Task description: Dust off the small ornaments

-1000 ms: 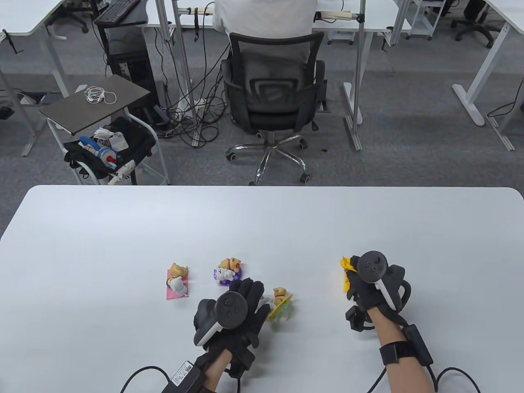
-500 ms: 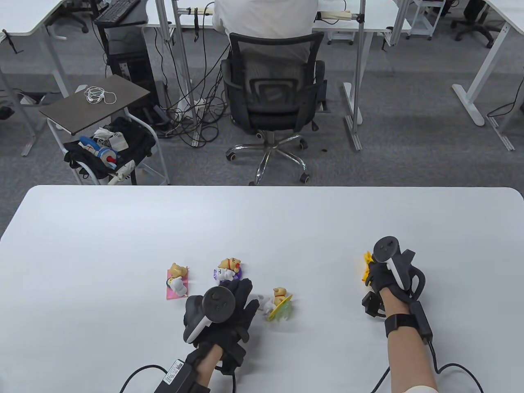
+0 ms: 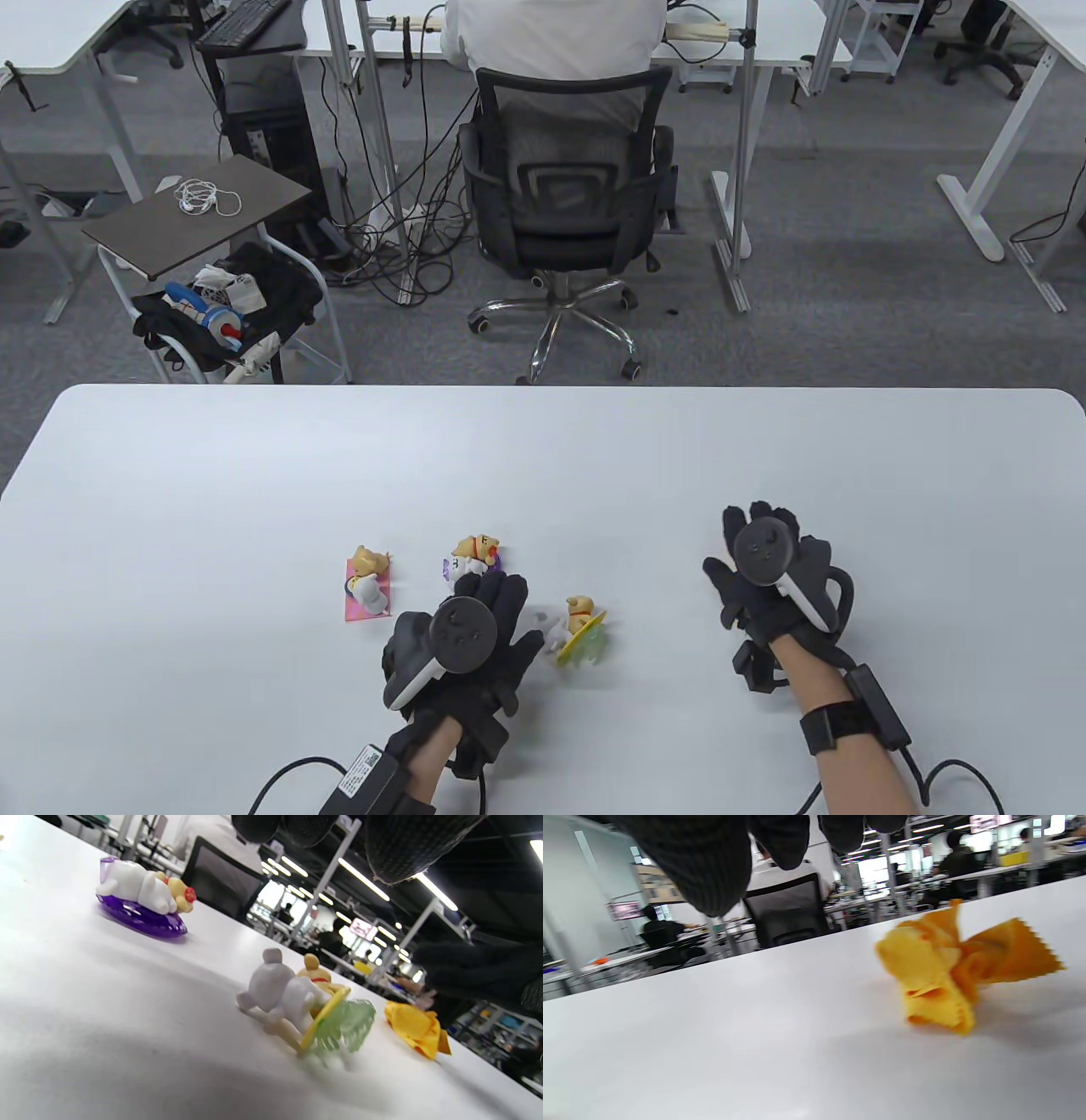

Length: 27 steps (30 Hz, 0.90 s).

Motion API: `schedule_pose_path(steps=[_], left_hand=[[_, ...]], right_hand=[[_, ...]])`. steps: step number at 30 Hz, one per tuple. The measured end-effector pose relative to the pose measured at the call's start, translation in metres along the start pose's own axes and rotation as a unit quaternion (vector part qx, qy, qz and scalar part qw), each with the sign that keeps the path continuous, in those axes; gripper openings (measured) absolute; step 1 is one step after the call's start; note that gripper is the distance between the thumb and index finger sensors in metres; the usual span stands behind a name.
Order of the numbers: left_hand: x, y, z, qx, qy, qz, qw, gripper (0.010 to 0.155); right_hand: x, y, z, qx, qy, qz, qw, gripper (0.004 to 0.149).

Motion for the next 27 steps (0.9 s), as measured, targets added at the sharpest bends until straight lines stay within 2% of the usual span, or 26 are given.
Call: schedule_pose_path(steps=[4,8,11,14,27], left_hand=[[0.001,0.004,0.0,-0.017,0.021,-0.029,0.999,0.075],[0.0,-0.003,-0.001,-0.019,0.016,-0.02,0.999,0.075],[0.0,-0.011,-0.003,-0.031,0.002,-0.004,1.0,0.075],[0.001,-0.018,-0.009,-0.045,-0.029,0.019,0.998,0.075],[0.0,-0.021,-0.011,-0.05,-0.023,0.022,0.998,0.074]], right_hand=[[0.031,0.057,0.009,-0.007,-0.016,-0.078,0.997,0.073],[0.048,0.091,0.026,-0.019,-0.025,-0.119,0.992,0.08],[0.055,0.105,0.038,0.016,-0.025,-0.146,0.989,0.082],[0.057,0.108,0.041,0.036,-0.018,-0.151,0.988,0.082],[0.061,0.099,0.048,0.037,-0.004,-0.153,0.987,0.08]])
Point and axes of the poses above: the tracker on the back of each hand, its own y axis roughly to the thumb side, its own x axis roughly from the fingertips to the wrist, z = x × y, the point moved 4 cm from there along -x, roughly from the wrist to the fingertips, and after that the axes turned 3 degrees about -z, right-handed, at the moved point
